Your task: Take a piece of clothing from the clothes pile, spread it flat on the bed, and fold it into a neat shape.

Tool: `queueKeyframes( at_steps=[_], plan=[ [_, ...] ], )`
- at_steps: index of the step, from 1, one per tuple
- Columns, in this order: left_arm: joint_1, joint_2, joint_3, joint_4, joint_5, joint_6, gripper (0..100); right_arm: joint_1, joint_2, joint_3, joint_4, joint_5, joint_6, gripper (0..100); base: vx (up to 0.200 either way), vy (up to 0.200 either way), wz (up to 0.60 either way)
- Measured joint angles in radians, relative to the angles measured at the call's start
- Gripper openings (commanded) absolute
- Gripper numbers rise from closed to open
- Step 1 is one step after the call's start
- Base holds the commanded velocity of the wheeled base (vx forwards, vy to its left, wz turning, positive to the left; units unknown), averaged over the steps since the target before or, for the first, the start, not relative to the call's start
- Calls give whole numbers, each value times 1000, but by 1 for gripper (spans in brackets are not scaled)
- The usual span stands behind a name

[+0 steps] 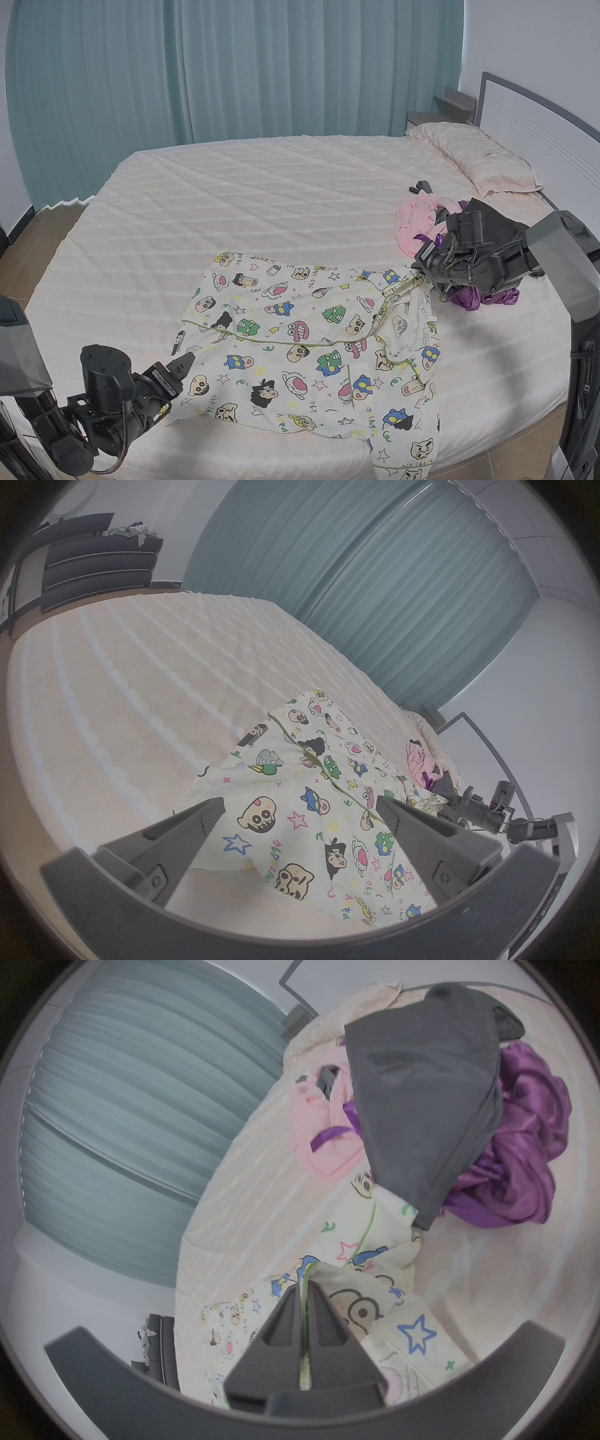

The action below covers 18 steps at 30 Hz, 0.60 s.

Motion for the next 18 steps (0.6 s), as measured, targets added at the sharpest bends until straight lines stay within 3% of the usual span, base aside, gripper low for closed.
queueKeyframes(
  at_steps=[1,2,6,18],
  plan=[
    [0,2,0,0,0,0,100,3,18,-22,16,1,-1,0,0,0,0],
    [0,3,0,0,0,-1,100,6,38,-45,38,1,-1,100,0,0,0],
    [-2,7,0,0,1,-1,100,14,101,-100,101,3,-4,100,0,0,0],
    [-7,10,0,0,-2,-4,100,-17,150,-162,90,-8,27,100,0,0,0]
  ],
)
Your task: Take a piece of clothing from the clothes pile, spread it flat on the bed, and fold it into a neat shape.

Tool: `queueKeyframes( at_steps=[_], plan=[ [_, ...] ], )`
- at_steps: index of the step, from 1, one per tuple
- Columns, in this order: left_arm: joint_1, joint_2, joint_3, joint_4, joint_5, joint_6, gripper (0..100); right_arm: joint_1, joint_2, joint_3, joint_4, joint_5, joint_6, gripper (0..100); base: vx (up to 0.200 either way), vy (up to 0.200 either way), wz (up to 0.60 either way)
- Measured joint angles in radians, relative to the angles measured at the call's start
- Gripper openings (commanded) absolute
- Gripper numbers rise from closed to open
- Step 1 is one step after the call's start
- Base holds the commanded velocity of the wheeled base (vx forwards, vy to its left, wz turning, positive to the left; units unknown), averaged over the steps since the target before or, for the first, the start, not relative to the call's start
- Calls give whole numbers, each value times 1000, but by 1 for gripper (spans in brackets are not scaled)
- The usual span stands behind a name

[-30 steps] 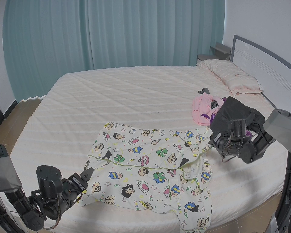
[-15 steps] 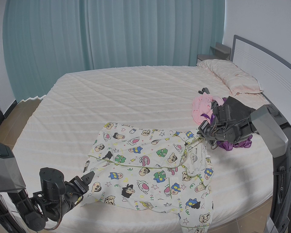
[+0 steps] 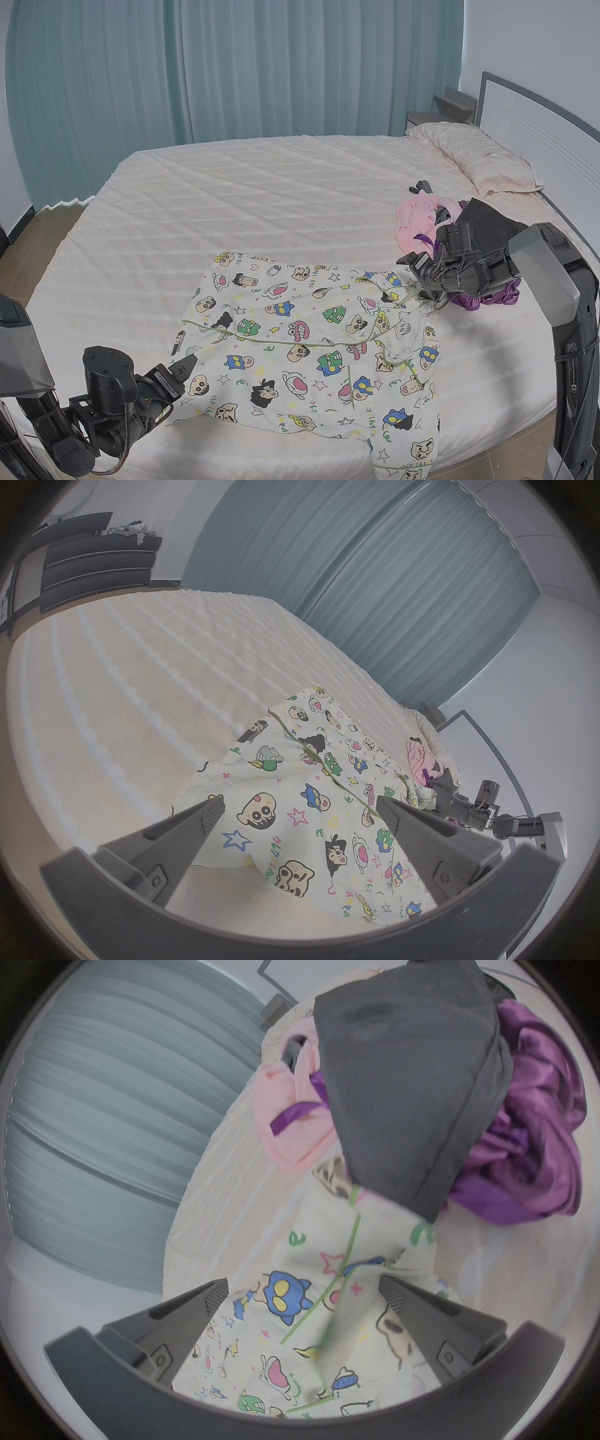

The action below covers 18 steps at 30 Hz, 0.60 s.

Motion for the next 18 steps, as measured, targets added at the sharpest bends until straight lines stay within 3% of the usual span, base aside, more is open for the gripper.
queueKeyframes(
  at_steps=[6,13,18],
  plan=[
    [-11,-3,0,0,0,-1,100,-1,-75,90,0,16,-43,100,0,0,0],
    [-19,-3,0,1,0,-4,100,4,-166,247,-17,19,-331,100,0,0,0],
    [-22,-4,0,1,0,-6,100,11,-260,356,-28,19,-379,100,0,0,0]
  ],
)
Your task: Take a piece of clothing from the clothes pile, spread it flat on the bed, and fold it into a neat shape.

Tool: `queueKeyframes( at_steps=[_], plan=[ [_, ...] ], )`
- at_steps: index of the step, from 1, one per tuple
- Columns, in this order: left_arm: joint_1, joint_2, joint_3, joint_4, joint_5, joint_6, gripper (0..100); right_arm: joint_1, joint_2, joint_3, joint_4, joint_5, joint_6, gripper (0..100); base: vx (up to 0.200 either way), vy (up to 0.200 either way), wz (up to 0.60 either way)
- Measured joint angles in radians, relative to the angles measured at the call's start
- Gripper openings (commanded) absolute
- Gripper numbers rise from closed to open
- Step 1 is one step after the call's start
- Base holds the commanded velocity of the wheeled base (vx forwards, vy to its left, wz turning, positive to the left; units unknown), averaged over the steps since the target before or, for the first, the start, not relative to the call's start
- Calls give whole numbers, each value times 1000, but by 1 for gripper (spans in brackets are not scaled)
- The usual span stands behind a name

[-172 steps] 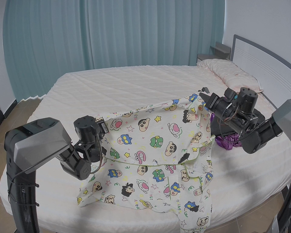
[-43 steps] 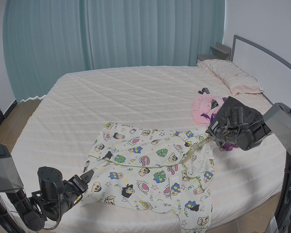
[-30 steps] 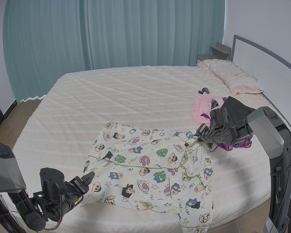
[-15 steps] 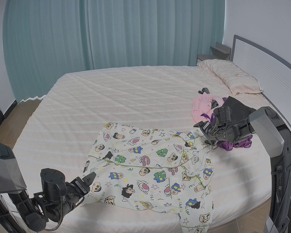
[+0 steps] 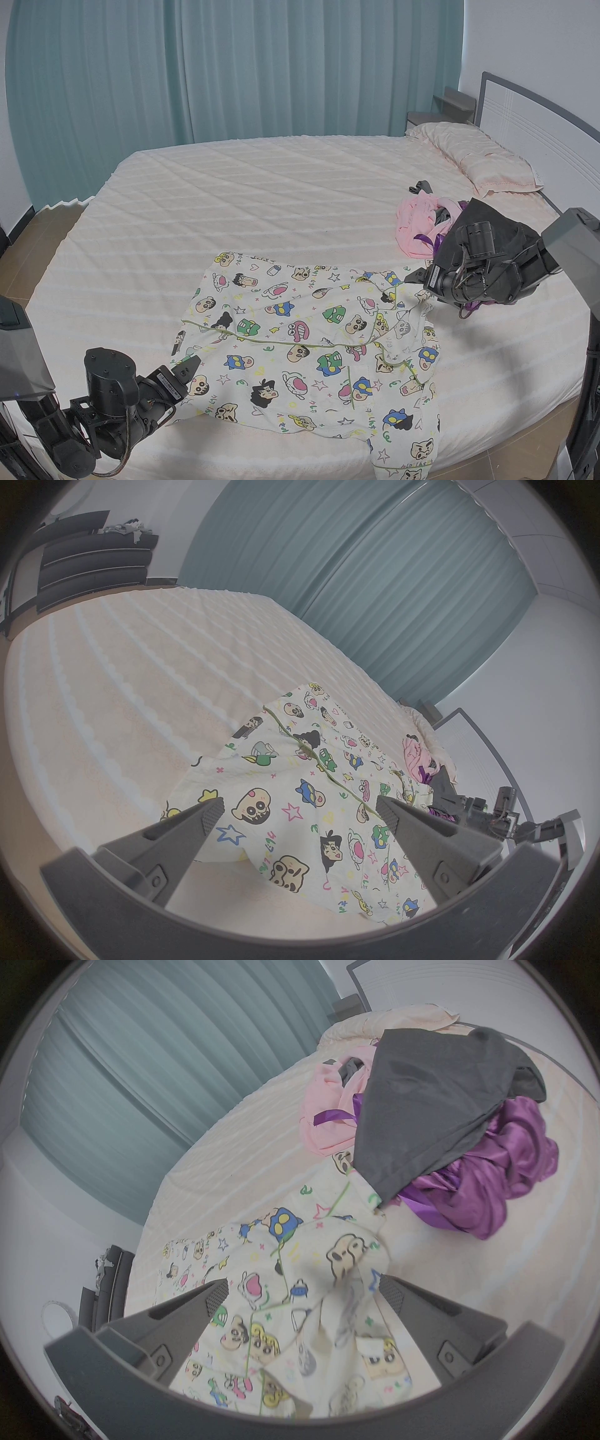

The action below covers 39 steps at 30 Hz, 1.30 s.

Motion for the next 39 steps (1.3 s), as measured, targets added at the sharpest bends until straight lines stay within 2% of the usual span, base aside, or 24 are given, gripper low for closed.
queueKeyframes(
  at_steps=[4,9,14,24,27,34,39],
  plan=[
    [-2,-2,0,0,0,0,100,2,-84,107,-2,4,-24,100,0,0,0],
    [-6,-2,0,0,0,-9,100,0,-174,242,-7,10,-97,100,0,0,0],
    [-15,-3,0,0,-1,-21,100,-14,-241,368,-47,37,-119,100,0,0,0],
    [-22,-3,0,0,-1,-24,100,-33,-274,634,-339,121,-124,100,0,0,0],
    [-23,-1,0,0,-1,-25,100,-51,-260,682,-386,158,-125,100,0,0,0],
    [-23,-3,0,0,2,-24,100,-81,-236,711,-397,222,-126,100,0,0,0],
    [-23,-1,0,0,0,-25,100,-80,-207,724,-397,235,-136,100,0,0,0]
  ],
)
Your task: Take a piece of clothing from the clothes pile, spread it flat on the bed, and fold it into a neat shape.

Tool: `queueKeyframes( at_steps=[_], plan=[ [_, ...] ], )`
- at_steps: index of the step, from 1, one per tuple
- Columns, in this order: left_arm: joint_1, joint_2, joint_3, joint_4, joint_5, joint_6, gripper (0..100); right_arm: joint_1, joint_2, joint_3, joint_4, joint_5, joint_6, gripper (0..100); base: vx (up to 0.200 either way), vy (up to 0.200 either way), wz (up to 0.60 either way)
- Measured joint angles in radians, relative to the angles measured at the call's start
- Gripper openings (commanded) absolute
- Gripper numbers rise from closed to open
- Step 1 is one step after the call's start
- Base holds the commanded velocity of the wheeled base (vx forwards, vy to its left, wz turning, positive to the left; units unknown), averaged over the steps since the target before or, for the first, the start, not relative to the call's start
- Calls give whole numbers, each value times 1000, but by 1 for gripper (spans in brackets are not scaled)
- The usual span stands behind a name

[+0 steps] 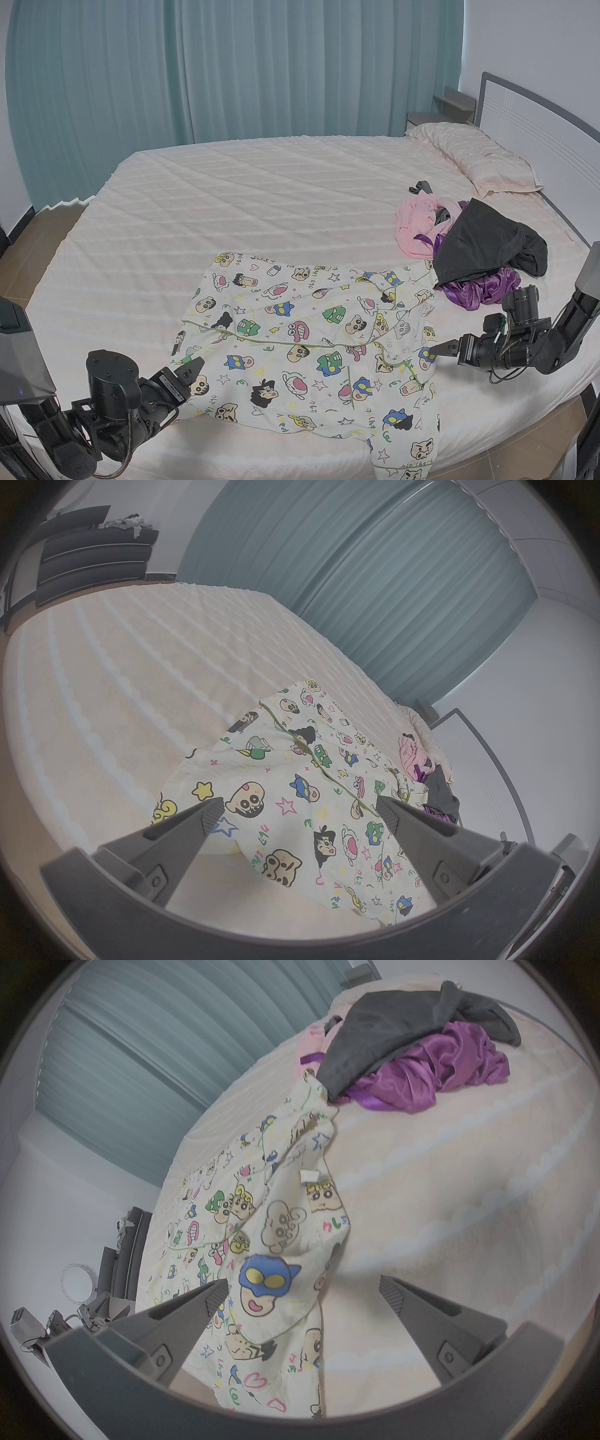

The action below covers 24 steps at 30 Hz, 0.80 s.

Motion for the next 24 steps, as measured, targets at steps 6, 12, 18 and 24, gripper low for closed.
queueKeyframes(
  at_steps=[6,12,18,24],
  plan=[
    [0,2,0,0,0,-1,100,-5,23,5,-1,2,0,100,0,0,0],
    [-1,0,0,0,1,0,100,-37,54,-11,-17,0,0,100,0,0,0],
    [0,0,0,0,0,-1,100,-74,75,-21,-68,4,13,100,0,0,0],
    [0,1,0,0,0,-1,100,-77,108,-61,-132,5,77,100,0,0,0]
  ],
)
